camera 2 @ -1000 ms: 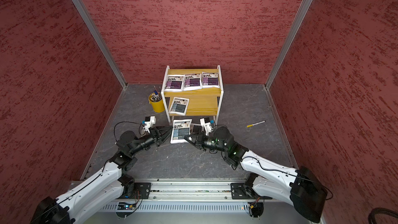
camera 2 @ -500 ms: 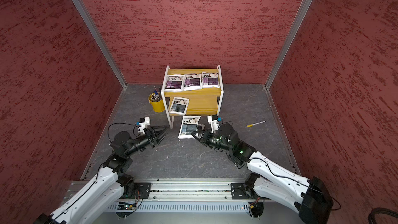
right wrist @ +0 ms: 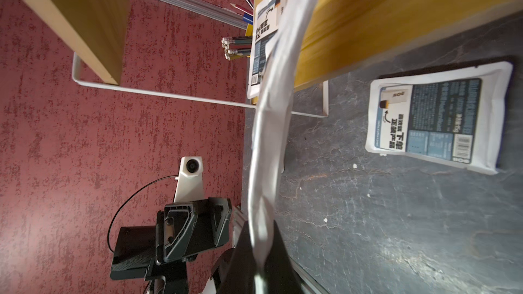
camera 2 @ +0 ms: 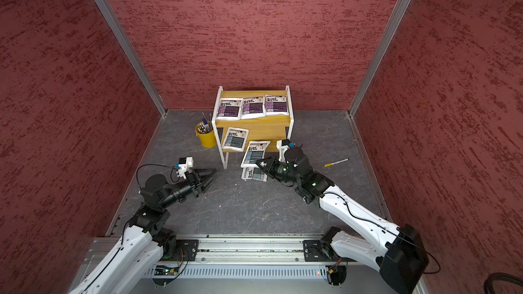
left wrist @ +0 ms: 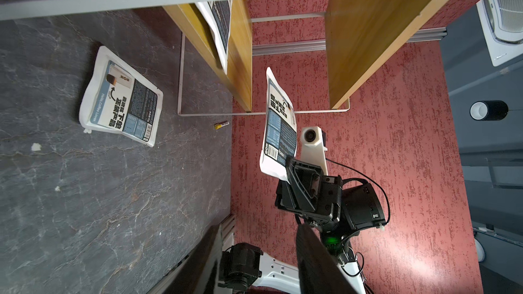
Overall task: Place the bagged coffee beans on the shelf by color
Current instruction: Place the bagged coffee beans on the shelf.
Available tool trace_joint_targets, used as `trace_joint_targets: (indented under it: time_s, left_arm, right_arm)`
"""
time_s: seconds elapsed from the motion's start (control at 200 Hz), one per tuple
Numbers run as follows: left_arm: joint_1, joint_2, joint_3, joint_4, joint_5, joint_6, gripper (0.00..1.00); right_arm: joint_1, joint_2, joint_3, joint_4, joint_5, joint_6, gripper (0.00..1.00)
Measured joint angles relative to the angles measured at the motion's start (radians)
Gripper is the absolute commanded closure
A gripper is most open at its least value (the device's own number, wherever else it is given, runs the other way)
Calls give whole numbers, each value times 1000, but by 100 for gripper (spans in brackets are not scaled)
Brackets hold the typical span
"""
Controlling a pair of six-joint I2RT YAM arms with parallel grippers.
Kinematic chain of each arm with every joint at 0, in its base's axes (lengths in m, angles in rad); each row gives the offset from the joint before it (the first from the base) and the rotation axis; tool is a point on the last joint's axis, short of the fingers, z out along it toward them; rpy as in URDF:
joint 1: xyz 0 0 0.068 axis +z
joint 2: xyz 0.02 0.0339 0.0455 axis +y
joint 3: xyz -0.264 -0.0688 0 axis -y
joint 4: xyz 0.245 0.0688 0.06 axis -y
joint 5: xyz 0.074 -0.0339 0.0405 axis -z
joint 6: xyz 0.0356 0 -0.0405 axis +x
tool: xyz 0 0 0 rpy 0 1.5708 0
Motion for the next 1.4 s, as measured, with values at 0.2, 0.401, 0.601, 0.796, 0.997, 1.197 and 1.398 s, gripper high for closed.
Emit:
trace_joint_targets:
  time_s: [0.2,0.401,0.601,0.796,0.997,1.197,1.398]
  left_arm:
    - [16,-19,0,-33,16,3,54]
    - [31,-36,0,-61,33,4,53]
    - [45,-60,0,-87,42,7,54]
    - [54,-77,0,-112,53,11,53]
    - [56,-83,0,-117,60,17,55]
    - [35,-37,8,-113,53,27,55]
    - [-78,145,12,40,3,14,48]
  right_arm:
    - [-37,71,43,-20,-1,-12,98]
    - [-73,145,77,-22,-10,-20,98]
    - [-84,202,108,-21,-24,-23,98]
    - [-89,246,132,-11,-28,-22,96]
    - [-89,254,133,-2,-28,-10,95]
    - [-89,254,133,5,-27,8,95]
    - [-89,254,133,7,-28,16,95]
